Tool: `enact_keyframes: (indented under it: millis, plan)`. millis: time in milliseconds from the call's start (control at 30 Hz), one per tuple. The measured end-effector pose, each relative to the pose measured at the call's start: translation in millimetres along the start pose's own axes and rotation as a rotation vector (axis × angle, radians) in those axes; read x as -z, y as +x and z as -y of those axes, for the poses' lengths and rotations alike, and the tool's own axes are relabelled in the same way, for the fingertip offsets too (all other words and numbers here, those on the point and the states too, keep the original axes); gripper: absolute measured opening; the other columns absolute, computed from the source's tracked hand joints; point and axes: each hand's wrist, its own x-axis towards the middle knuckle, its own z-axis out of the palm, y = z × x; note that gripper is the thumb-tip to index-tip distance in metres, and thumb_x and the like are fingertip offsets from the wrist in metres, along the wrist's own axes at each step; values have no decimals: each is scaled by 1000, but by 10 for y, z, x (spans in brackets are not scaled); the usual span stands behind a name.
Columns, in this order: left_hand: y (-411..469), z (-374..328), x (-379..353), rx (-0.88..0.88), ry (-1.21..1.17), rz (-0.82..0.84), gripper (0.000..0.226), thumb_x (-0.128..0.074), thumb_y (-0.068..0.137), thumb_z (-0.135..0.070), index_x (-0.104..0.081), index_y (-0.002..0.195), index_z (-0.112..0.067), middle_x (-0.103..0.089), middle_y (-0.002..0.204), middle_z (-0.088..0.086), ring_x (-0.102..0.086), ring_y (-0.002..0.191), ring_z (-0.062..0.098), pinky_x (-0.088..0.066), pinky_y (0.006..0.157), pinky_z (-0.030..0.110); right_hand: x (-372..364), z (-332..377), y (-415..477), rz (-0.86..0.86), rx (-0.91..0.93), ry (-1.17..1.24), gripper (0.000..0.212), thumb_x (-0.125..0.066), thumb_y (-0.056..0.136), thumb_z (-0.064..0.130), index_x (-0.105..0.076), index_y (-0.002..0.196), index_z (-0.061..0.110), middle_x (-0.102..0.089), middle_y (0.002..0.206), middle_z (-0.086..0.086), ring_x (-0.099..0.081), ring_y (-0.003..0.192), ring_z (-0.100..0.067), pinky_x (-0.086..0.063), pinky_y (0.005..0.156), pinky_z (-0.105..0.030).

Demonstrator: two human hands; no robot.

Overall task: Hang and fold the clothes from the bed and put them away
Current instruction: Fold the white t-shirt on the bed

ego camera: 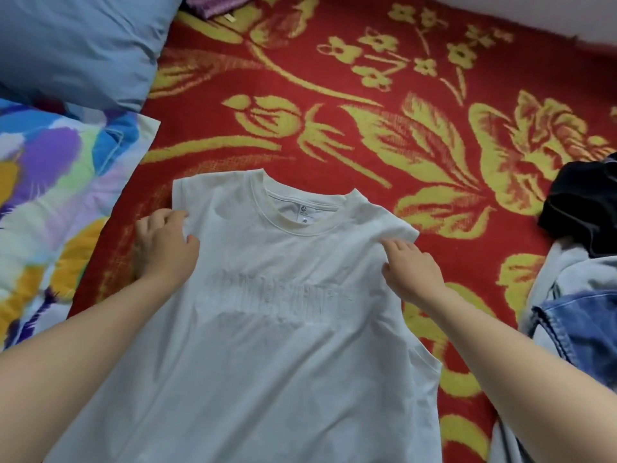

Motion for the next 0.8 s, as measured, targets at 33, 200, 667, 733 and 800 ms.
enact_keyframes:
  millis: [33,200,667,733,800]
  plan:
    - [74,-20,-74,13,5,-23,43,-51,90,-9,-46,133,-6,-36,145,15,-26,129,35,-28,103,47,-6,-48,125,-4,-2,21,50,-36,95,15,-26,144,17,-33,147,-3,-34,132,-23,-37,81,-36]
    - [325,-221,-333,-122,154,30,57,-45,93,-11,-25,147,-16,-11,158,5,-8,142,23,-14,110,46,-17,-227,482,27,-64,64,76,-53,92,21,-4,150,24,-9,158,-5,-16,142,-28,-35,101,-46]
    - [957,-551,-368,-198,588,66,77,-69,82,-31,-24,142,-11,-45,131,24,-37,121,36,-26,101,48,-120,-224,817,27,-251,673,42,-55,73,18,-48,115,18,-47,124,-9,-49,114,-23,-42,91,-43]
    - [915,-544,-289,-194,541,65,66,-70,80,-29,-35,131,-7,-49,125,24,-40,116,37,-30,94,46,-11,-267,811,-17,-231,757,12,-49,82,12,-50,95,11,-55,101,-11,-55,91,-27,-45,77,-39]
    - [833,-498,-118,-263,447,36,54,-68,80,-28,-45,123,-5,-53,117,23,-42,112,37,-30,91,45,69,-349,756,-35,-188,795,4,-44,89,8,-47,91,9,-52,92,-9,-49,85,-24,-38,70,-35]
